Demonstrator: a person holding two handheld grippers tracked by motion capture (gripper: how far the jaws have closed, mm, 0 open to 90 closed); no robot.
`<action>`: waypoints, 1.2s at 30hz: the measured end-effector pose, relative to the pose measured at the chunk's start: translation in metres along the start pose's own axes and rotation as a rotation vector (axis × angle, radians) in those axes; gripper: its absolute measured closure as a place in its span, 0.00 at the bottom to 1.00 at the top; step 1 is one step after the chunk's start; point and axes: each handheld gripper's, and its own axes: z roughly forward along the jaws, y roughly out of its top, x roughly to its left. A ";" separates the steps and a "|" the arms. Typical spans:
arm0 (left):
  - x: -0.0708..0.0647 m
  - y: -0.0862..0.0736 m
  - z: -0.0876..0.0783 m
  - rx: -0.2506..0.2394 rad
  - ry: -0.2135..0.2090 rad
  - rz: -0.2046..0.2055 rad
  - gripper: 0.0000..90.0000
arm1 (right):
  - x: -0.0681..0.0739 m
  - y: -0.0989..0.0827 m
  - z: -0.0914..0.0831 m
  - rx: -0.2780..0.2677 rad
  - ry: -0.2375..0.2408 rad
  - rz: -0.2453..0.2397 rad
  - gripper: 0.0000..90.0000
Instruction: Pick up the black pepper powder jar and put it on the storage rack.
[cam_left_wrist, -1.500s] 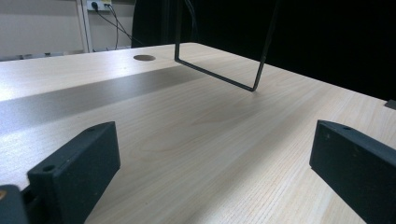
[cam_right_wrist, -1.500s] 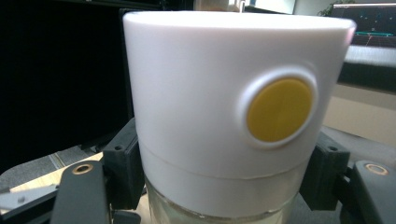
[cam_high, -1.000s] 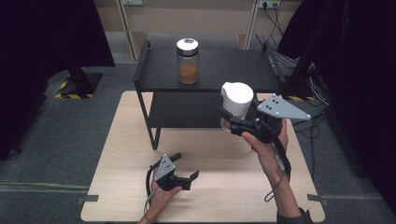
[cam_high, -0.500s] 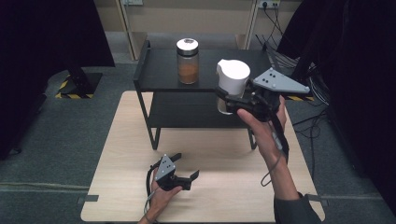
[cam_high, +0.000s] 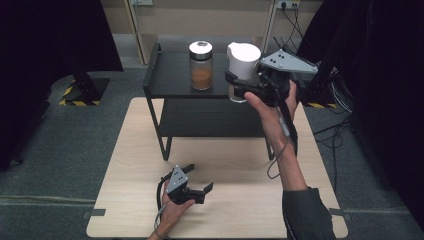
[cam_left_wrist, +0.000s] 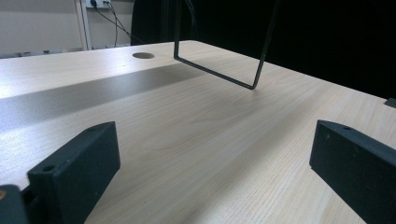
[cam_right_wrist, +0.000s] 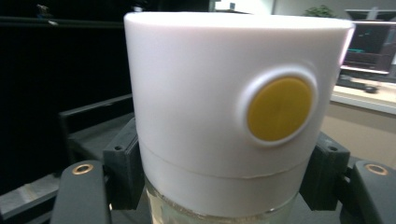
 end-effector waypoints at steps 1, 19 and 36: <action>0.000 0.000 0.000 0.000 0.000 -0.001 0.01 | 0.000 0.000 0.002 0.001 -0.006 -0.002 0.34; 0.000 0.000 0.000 0.000 -0.001 -0.001 0.01 | 0.001 0.003 0.039 0.019 -0.105 0.004 0.34; 0.000 0.000 0.000 0.001 -0.001 -0.002 0.01 | 0.004 0.004 0.059 0.031 -0.143 0.017 0.34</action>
